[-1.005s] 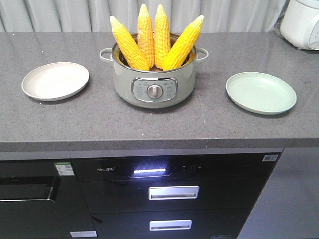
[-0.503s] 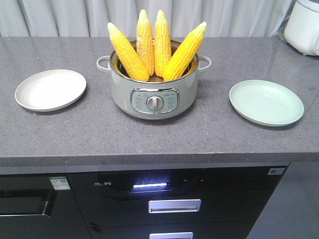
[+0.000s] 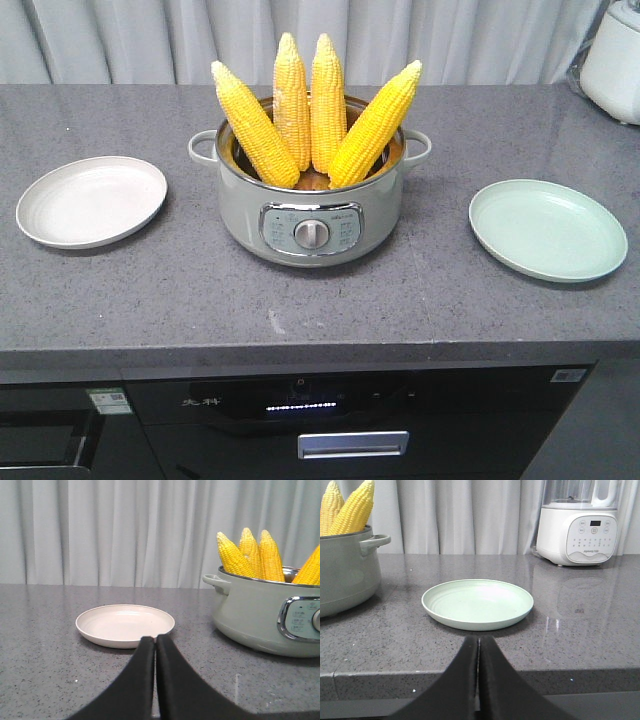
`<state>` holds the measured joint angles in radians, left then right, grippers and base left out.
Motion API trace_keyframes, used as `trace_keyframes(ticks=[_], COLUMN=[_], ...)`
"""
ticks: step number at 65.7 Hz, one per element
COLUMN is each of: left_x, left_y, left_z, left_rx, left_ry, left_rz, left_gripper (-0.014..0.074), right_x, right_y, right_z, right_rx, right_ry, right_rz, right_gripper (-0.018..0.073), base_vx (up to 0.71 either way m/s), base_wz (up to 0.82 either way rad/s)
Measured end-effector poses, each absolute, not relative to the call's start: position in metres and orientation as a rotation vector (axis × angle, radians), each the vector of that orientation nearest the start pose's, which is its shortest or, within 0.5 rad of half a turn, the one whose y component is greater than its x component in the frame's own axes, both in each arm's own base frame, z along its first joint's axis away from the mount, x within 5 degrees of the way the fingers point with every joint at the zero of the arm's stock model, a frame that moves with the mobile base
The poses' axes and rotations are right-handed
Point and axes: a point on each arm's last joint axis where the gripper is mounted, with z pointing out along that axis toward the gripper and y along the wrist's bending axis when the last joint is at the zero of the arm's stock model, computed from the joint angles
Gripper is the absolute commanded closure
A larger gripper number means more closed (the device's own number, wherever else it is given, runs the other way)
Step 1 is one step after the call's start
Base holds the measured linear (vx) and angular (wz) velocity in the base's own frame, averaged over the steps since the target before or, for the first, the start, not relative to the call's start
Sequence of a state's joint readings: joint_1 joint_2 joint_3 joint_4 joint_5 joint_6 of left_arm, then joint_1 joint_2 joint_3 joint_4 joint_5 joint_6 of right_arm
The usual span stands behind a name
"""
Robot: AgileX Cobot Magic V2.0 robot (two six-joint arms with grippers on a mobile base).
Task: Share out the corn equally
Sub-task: 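Continue driving closer until the pot and both plates are within reach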
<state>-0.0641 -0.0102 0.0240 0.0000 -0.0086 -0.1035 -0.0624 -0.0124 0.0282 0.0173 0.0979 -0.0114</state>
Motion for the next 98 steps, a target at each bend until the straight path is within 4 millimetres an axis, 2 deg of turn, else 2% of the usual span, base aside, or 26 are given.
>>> trace_keyframes(ticks=[98], left_x=[0.0563], left_y=[-0.0036], left_z=[0.2064], left_rx=[-0.029], left_ry=[1.49], left_rz=[-0.135], left_gripper=[0.0603], right_x=[0.0565], right_y=[-0.0034], right_z=[0.1954], right_rx=[0.053], right_ry=[1.597], right_rz=[-0.043], right_gripper=[0.056], base_vx=[0.05], base_wz=[0.0])
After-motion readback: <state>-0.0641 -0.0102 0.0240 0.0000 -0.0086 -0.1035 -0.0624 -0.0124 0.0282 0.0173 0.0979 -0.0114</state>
